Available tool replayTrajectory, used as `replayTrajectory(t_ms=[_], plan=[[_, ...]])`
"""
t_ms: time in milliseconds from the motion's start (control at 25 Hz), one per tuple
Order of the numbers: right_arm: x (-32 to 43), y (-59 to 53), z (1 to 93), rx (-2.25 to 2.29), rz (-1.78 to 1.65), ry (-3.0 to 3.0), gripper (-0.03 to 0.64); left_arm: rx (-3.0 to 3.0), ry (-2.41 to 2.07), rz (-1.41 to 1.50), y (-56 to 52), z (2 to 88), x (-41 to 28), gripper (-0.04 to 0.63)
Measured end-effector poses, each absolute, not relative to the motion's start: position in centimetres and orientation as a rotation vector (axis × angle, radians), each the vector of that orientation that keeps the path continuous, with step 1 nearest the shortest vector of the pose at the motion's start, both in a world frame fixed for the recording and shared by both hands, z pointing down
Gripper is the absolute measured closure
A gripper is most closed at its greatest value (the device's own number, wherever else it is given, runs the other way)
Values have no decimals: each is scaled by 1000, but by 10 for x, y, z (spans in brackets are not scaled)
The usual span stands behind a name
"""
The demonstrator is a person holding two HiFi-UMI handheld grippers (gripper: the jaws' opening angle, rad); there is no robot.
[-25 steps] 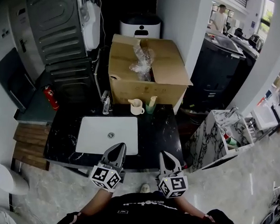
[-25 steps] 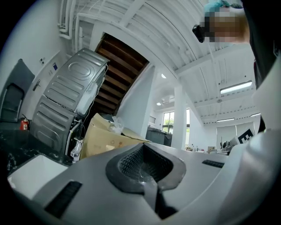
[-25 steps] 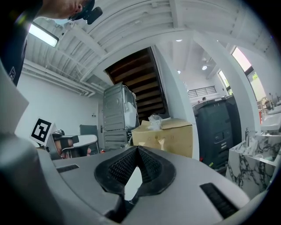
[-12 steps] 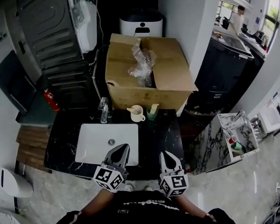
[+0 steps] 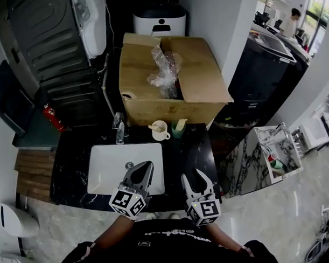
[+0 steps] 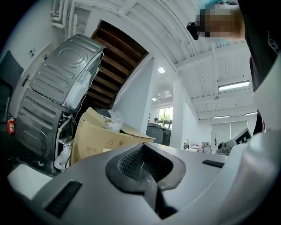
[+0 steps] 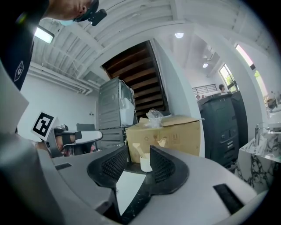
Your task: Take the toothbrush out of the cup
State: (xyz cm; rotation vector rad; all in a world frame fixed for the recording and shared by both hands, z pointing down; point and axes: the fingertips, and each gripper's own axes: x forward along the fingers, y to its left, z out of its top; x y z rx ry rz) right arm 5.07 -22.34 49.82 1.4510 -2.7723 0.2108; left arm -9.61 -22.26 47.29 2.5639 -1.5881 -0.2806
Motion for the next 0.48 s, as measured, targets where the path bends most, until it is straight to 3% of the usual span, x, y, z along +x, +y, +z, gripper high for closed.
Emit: replayTrajectory(t_ms=[480], plan=[[31,-311,529,1572,189,-2707,442,2525,-1623,-287,-232,481,-122,580]])
